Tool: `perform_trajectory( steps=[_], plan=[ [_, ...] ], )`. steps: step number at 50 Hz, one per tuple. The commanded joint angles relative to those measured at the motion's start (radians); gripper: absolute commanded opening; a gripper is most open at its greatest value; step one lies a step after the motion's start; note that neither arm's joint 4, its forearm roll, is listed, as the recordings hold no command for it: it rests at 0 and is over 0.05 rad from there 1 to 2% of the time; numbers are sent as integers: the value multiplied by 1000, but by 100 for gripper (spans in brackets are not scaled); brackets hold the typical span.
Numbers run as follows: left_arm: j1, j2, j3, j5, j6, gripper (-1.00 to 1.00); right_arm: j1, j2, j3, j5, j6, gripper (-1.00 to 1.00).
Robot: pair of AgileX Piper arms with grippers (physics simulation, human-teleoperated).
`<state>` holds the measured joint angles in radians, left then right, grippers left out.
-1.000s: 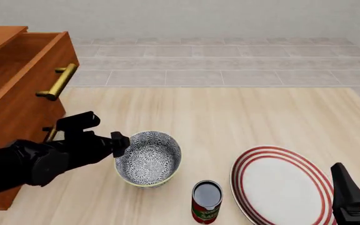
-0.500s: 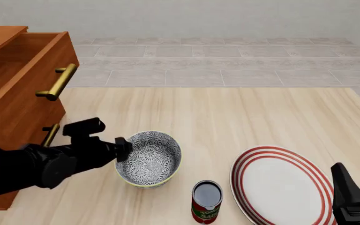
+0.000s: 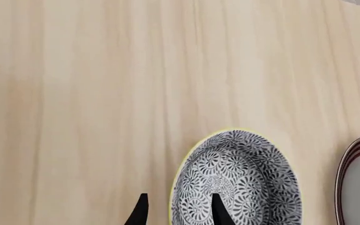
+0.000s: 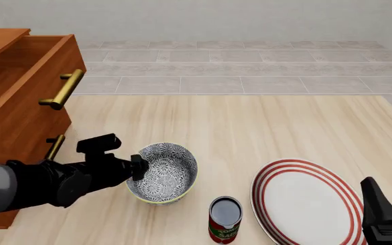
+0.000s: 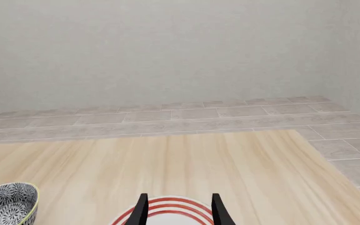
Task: Put the bowl on top of the cabinet.
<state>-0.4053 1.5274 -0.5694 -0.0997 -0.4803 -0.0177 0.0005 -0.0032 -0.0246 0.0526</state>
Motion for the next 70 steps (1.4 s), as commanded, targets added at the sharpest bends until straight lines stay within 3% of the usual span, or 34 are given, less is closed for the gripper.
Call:
perform_trajectory(
  steps=[1, 28, 35, 36, 38, 54, 70],
  plan=[
    [-13, 32, 1, -24, -3, 100, -2, 0, -3, 2, 2, 100],
    [-27, 66, 8, -55, -17, 100, -2, 0, 0, 1, 3, 100],
    [3, 45, 15, -48, -12, 100, -1, 0, 0, 1, 2, 100],
    [23, 46, 12, -38, 1, -100, -1, 0, 1, 1, 1, 100],
    [36, 14, 6, -18, 34, -100, -1, 0, 2, 1, 0, 100],
    [45, -34, 18, -4, 36, -100, 3, 0, 0, 4, -5, 100],
    [6, -63, 0, 23, -13, -100, 1, 0, 0, 4, -3, 100]
  ],
)
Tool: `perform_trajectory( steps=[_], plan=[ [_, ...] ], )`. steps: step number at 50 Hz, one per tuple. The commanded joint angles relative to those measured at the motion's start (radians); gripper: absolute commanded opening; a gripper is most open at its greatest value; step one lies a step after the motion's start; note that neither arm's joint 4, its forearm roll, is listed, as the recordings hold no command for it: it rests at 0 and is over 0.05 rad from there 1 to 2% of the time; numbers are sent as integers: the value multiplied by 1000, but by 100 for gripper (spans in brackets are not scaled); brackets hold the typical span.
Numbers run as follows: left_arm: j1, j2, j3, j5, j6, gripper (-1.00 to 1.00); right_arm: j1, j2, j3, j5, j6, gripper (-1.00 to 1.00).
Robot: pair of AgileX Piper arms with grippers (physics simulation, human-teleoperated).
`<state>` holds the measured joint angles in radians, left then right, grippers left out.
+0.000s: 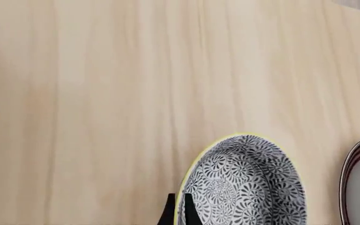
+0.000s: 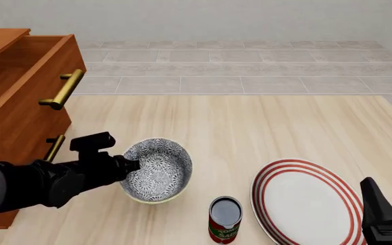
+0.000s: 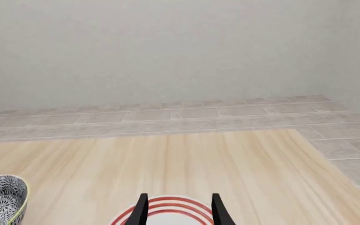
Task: Put the bowl on top of the cabinet.
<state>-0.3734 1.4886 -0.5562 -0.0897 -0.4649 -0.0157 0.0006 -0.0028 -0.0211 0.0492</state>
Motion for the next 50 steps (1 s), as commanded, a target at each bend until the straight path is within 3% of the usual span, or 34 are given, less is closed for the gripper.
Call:
perform_trajectory(
  steps=[1, 15, 45, 50],
  plan=[
    [-20, -26, -17, 19, -25, -100, 0, 0, -1, 1, 0, 100],
    [-48, -76, -82, 109, -37, -100, 0, 0, -1, 0, 0, 100],
    [-89, -132, -177, 220, -220, -100, -7, 0, 0, -6, 6, 100],
    [-92, -140, -197, 241, -225, -100, -7, 0, 1, -6, 6, 100]
  ],
)
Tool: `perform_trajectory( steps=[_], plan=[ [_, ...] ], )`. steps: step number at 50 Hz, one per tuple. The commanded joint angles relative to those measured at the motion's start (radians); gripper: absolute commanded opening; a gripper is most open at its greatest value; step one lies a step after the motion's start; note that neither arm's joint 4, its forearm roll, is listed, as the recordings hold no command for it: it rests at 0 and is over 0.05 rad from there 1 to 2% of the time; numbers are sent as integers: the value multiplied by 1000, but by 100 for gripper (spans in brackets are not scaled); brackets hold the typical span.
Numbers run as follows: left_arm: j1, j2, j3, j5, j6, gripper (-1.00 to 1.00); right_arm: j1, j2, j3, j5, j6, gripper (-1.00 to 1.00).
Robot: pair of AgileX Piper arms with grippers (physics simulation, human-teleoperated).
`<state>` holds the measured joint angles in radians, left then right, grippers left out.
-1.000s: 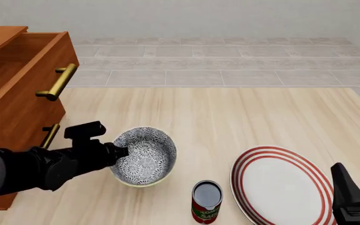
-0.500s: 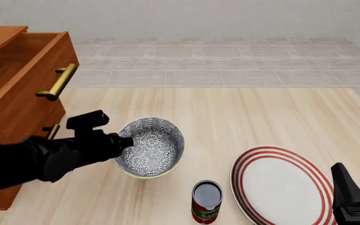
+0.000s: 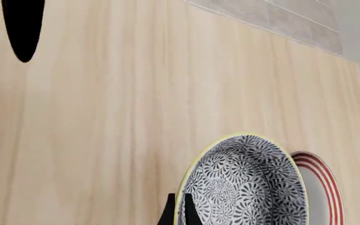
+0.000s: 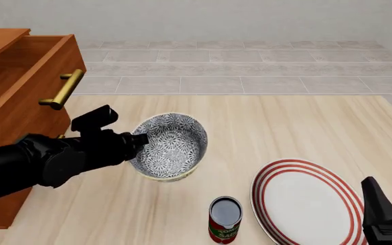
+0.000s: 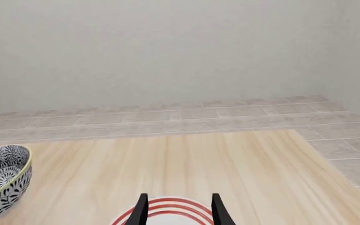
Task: Put the bowl on top of the cabinet.
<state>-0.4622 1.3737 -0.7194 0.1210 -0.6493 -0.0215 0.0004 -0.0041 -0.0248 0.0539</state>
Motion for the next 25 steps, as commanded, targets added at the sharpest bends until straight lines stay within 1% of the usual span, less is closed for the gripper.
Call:
perform_trajectory(
  steps=[1, 2, 3, 4, 8, 9, 11, 13, 14, 19, 20, 24, 25],
  plan=[
    [4, -30, -40, 40, -33, -100, -1, 0, 2, -2, 1, 100],
    [33, -46, -42, 49, -34, -100, -1, 0, 3, -3, 1, 100],
    [11, -41, -54, 54, -37, -100, -1, 0, 3, -2, 2, 100],
    [34, -44, -61, 67, -30, -100, -1, 0, 4, -3, 2, 100],
    [44, -52, -90, 95, -23, -100, -1, 0, 3, -3, 1, 100],
    [67, -51, -115, 117, -7, -100, -2, 0, 2, -2, 1, 100],
    [63, -44, -131, 129, -9, -100, -3, 0, 2, -4, 1, 100],
    [70, -45, -159, 156, 18, -100, -6, 0, 3, -5, 3, 100],
    [70, -45, -159, 156, 18, -100, -6, 0, 3, -5, 3, 100],
    [110, -53, -251, 240, 51, -100, -9, 0, 4, -7, 5, 100],
    [126, -65, -264, 255, 49, -100, -9, 0, 4, -7, 6, 100],
    [131, -71, -305, 285, 45, -100, -7, 0, 1, -5, 6, 100],
    [127, -74, -308, 291, 35, -100, -9, 0, 0, -5, 7, 100]
  ],
)
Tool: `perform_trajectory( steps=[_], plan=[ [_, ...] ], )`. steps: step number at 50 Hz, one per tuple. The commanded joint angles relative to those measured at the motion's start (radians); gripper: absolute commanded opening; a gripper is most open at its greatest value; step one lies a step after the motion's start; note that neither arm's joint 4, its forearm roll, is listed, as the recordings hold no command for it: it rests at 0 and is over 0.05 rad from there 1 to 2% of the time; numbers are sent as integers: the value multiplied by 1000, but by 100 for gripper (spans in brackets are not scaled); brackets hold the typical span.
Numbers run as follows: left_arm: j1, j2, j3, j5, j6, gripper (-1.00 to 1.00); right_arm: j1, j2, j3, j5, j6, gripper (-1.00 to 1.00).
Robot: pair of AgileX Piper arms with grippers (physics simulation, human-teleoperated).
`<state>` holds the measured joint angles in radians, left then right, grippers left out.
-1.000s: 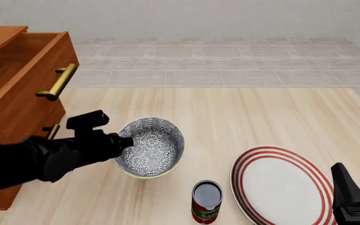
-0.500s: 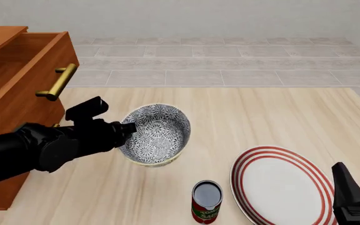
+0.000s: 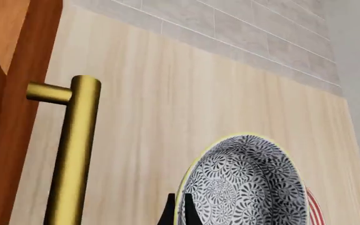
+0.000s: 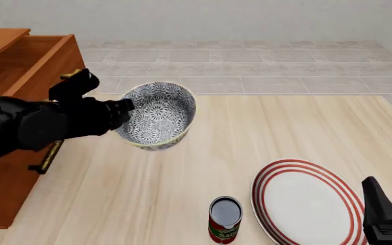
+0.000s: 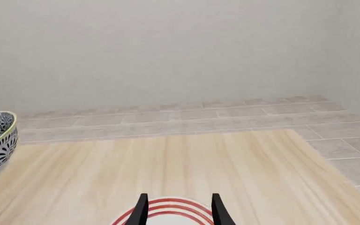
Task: Put the bowl on top of the cabinet.
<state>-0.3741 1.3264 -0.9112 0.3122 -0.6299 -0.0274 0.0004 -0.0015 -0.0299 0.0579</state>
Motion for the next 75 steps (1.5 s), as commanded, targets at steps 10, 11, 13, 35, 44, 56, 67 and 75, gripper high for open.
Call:
perform_trajectory(
  steps=[10, 11, 13, 35, 44, 56, 67, 75],
  plan=[
    [49, -42, -192, 160, 25, -100, -4, 0, 1, -3, 5, 100],
    [47, -41, -202, 165, 25, -100, -4, 0, 1, -3, 6, 100],
    [55, -37, -212, 172, 24, -100, -5, 0, 1, -3, 7, 100],
    [110, -76, -340, 267, 20, -100, -3, 0, 1, 2, 13, 100],
    [175, -103, -356, 289, 14, -100, 0, 0, 1, 4, 11, 100],
    [253, -135, -402, 344, 29, -100, 0, 0, 1, 1, 8, 100],
    [327, -176, -420, 375, 16, -100, 5, 0, 1, 3, 4, 100],
    [369, -195, -450, 409, 12, -100, 6, 0, -1, 4, 3, 100]
  ],
)
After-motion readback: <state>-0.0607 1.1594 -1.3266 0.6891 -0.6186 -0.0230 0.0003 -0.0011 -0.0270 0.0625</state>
